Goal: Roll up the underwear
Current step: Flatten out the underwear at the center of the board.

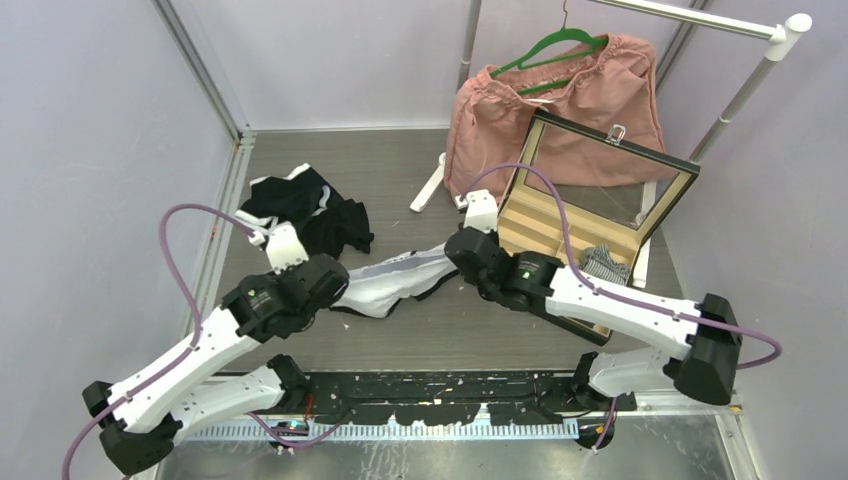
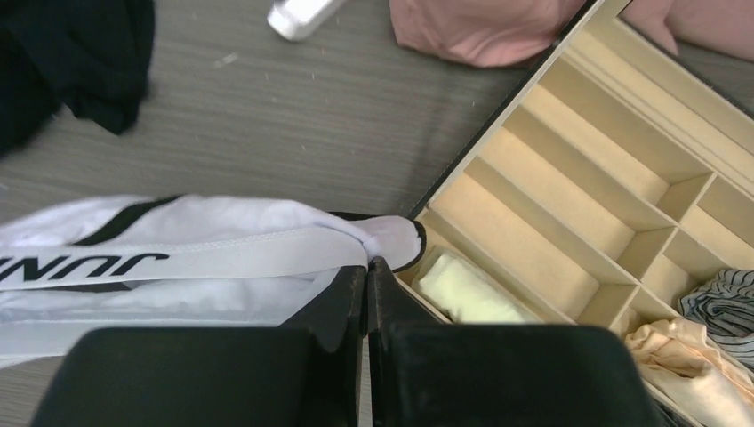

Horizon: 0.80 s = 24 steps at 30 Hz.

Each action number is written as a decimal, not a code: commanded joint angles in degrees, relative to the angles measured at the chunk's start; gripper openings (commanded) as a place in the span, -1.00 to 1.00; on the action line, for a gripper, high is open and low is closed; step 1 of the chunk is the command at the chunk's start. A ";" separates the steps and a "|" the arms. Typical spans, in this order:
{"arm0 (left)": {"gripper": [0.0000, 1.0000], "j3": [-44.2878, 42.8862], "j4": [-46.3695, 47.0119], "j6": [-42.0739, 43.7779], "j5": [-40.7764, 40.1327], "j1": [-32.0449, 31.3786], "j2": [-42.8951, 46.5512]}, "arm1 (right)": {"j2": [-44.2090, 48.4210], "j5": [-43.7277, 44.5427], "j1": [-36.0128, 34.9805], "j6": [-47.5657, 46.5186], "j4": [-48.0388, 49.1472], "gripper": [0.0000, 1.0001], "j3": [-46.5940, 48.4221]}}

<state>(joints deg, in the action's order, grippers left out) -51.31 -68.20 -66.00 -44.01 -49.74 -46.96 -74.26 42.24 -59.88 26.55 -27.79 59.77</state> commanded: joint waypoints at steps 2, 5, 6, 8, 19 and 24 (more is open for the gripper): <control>-0.99 -10.28 -11.69 0.18 -11.96 0.44 -0.90 | 8.69 7.08 0.67 3.96 1.05 -0.99 0.23; -0.99 -13.30 -12.91 1.67 -15.20 0.56 -1.12 | 10.89 4.56 1.73 4.46 1.75 -0.98 0.19; -0.99 -14.21 -12.84 2.54 -15.71 0.67 -1.12 | 11.04 3.87 2.06 4.48 1.71 -0.98 0.57; -0.99 -15.74 -12.01 4.57 -17.29 1.05 -1.27 | 10.94 2.35 3.02 4.48 1.65 -0.98 1.58; -0.99 -18.22 14.54 30.45 -2.54 19.22 -6.85 | -0.70 -20.40 15.42 1.32 5.97 -0.92 13.33; -0.99 -15.40 18.44 30.84 4.35 22.66 -6.00 | -1.72 -29.07 15.53 -0.17 8.76 -0.83 12.08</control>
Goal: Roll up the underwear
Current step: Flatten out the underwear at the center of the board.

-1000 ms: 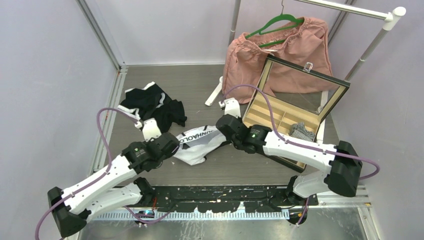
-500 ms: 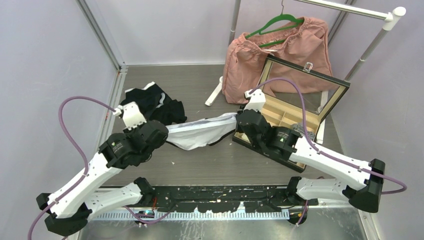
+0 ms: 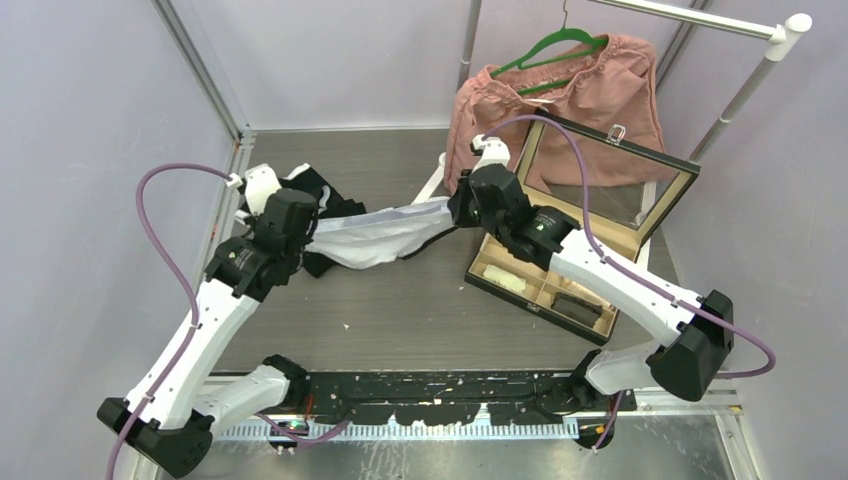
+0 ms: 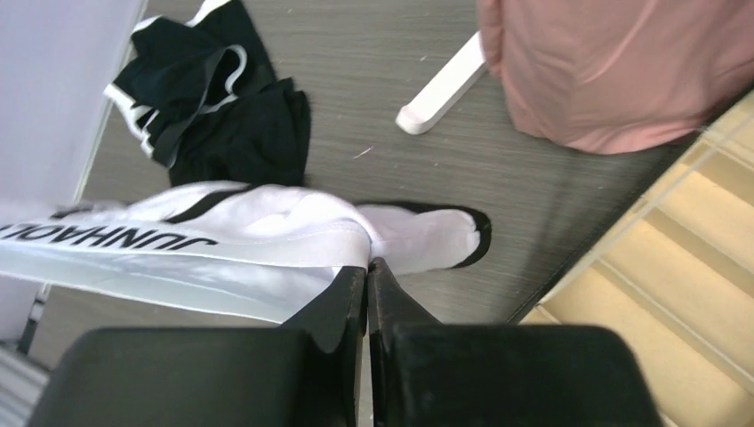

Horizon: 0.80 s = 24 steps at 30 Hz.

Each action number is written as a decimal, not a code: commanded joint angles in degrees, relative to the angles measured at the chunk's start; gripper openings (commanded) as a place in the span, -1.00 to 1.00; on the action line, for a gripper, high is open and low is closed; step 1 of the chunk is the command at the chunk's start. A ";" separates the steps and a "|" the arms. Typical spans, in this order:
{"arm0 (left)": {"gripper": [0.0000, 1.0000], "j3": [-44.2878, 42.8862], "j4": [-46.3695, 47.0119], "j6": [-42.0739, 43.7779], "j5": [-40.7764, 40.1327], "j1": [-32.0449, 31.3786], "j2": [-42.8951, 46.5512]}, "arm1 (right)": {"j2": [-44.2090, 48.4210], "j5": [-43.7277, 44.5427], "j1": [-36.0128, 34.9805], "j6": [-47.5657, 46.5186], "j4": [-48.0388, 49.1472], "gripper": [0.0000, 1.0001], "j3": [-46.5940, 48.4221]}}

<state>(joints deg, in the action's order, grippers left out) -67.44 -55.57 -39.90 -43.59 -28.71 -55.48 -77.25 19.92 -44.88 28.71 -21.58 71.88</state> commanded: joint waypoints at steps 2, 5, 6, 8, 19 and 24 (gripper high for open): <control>-0.98 6.71 6.74 1.97 5.86 1.64 5.79 | 2.66 -9.46 0.55 -0.54 4.47 -0.82 -5.32; -0.99 19.10 8.84 -4.33 11.99 1.64 11.81 | 3.66 -13.68 0.36 3.65 8.87 -0.80 -16.34; -0.99 23.26 10.00 -7.03 15.11 1.64 12.97 | 3.38 -14.74 0.07 5.57 11.10 -0.78 -19.72; -0.99 31.07 12.08 -10.06 20.16 1.64 14.13 | 2.53 -16.48 -0.66 7.47 13.14 -0.71 -25.48; -0.26 34.36 0.49 -17.44 24.20 1.59 24.41 | 9.26 -16.19 -5.19 12.53 9.17 -0.16 -34.48; -0.12 34.32 0.42 -19.20 26.56 1.29 28.34 | 13.10 -17.12 -5.41 11.10 2.23 0.04 -32.78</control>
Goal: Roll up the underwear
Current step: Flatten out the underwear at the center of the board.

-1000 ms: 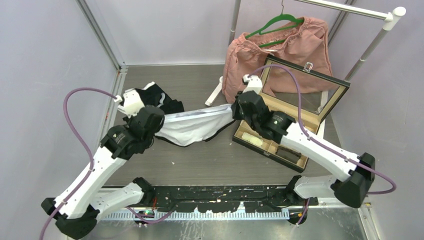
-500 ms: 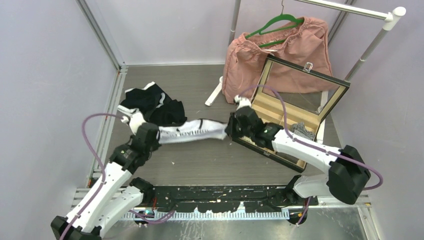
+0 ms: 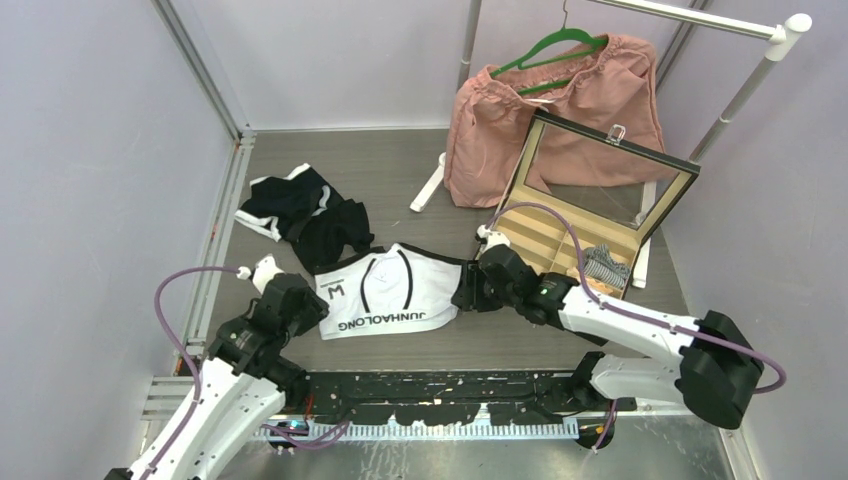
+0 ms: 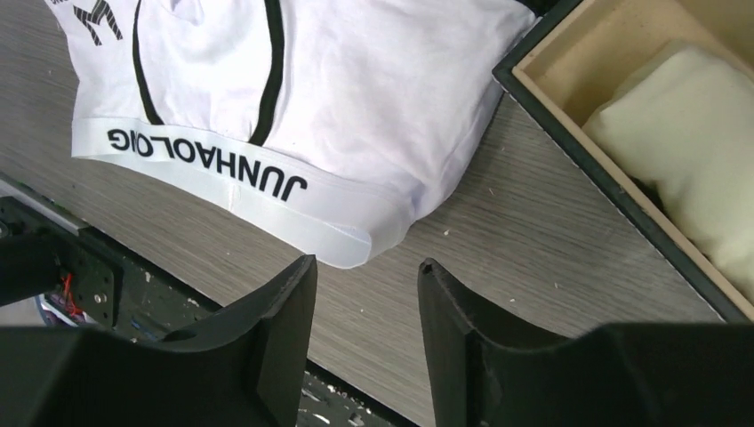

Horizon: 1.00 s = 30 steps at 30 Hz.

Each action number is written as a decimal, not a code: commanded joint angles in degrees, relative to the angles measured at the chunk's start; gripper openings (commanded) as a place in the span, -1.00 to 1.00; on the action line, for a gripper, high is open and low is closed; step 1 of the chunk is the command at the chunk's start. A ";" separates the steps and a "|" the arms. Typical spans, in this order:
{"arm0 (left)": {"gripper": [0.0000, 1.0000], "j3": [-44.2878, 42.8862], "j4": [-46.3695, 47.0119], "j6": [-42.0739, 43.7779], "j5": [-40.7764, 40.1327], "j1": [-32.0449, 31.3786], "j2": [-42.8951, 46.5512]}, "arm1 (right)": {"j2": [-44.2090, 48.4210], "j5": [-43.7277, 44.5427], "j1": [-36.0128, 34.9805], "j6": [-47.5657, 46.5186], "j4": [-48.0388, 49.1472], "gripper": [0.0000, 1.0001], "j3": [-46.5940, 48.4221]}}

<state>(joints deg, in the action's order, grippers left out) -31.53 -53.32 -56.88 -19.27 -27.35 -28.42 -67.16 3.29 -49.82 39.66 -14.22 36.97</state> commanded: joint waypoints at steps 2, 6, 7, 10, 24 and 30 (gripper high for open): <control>-0.12 -2.25 -2.23 -2.09 1.67 -0.07 0.76 | 4.68 0.64 -0.61 0.03 -7.25 0.08 2.48; -0.28 -1.42 4.20 1.03 2.00 -0.07 -2.17 | 4.78 2.32 -0.59 0.05 -6.37 -0.17 3.35; -0.32 -0.86 6.79 2.07 2.56 -0.07 -3.39 | 3.14 1.96 -0.65 -0.20 -5.67 -0.20 4.27; -0.47 0.35 14.39 4.75 2.80 -0.07 -8.29 | -1.52 1.77 -0.84 -1.08 -3.37 -0.32 7.35; -0.99 0.33 22.20 3.03 -4.24 0.17 -33.14 | -18.33 3.17 -1.26 -4.55 0.40 -0.58 14.89; -0.99 0.61 21.27 0.35 -5.87 1.57 -39.60 | -23.15 2.61 -2.57 -5.77 -1.21 -0.56 16.52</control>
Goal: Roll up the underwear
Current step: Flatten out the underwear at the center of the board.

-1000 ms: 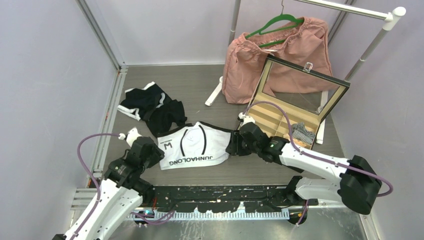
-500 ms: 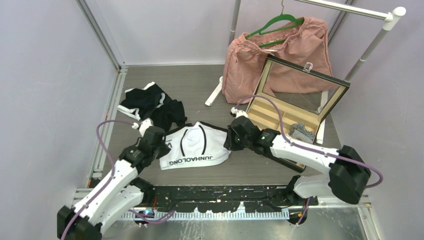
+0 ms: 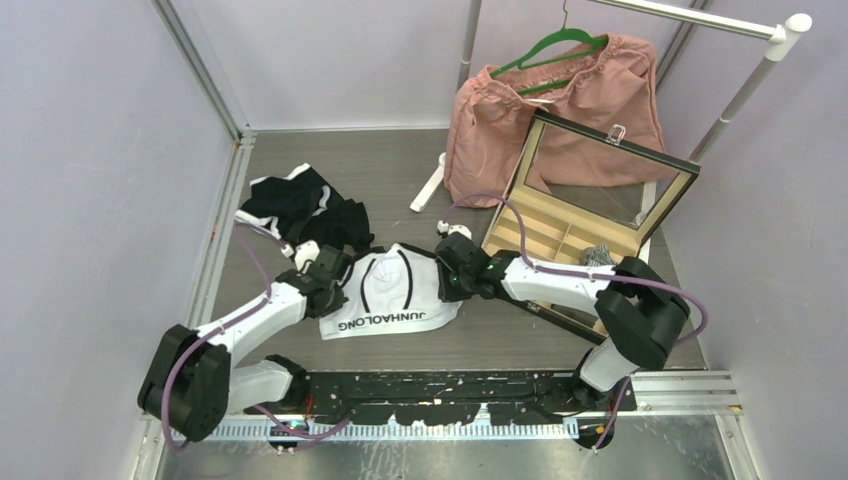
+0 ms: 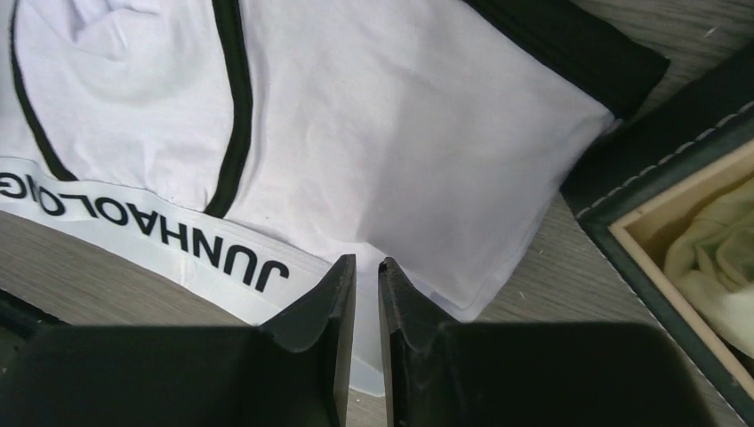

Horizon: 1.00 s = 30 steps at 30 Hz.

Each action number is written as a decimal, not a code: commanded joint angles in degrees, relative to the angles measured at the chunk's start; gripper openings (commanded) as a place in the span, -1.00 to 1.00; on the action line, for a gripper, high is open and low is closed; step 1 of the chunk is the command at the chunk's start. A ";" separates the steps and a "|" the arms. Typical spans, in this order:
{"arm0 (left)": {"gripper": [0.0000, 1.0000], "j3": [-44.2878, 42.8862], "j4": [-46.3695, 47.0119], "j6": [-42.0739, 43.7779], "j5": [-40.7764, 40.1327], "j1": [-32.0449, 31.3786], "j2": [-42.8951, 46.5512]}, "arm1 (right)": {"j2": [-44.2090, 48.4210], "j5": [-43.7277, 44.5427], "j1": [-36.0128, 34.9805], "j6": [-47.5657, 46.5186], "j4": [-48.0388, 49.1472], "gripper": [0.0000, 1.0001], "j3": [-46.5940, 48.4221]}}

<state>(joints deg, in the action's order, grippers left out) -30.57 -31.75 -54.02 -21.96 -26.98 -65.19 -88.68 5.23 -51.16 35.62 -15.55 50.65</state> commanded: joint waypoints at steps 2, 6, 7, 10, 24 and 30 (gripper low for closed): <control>-0.99 -0.86 -0.52 -2.87 -2.40 2.77 -5.23 | -1.96 2.22 -2.18 -1.97 -1.04 -0.56 2.95; -0.99 -3.01 -2.44 -3.85 -2.73 4.67 -9.51 | -1.60 5.48 -4.04 -1.34 -3.25 -0.56 2.05; -0.99 -3.59 -2.84 -4.11 -2.97 5.00 -10.39 | -1.38 5.69 -4.51 -0.87 -3.52 -0.56 1.48; -0.99 -5.51 -4.74 -5.37 -4.40 5.51 -12.99 | -0.29 6.24 -6.25 0.89 -3.70 -0.56 -0.61; -0.99 -10.89 -7.86 -6.54 -6.28 7.44 -19.02 | 9.83 -0.22 -11.11 4.88 -1.33 -0.33 -13.51; -0.99 -12.87 -7.63 -5.44 -5.96 8.25 -20.17 | 15.50 -2.88 -11.96 3.20 -0.88 -0.12 -15.32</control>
<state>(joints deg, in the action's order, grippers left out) -42.81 -37.76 -59.61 -26.06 -19.81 -82.94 -77.87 2.61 -62.48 39.31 -16.58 35.68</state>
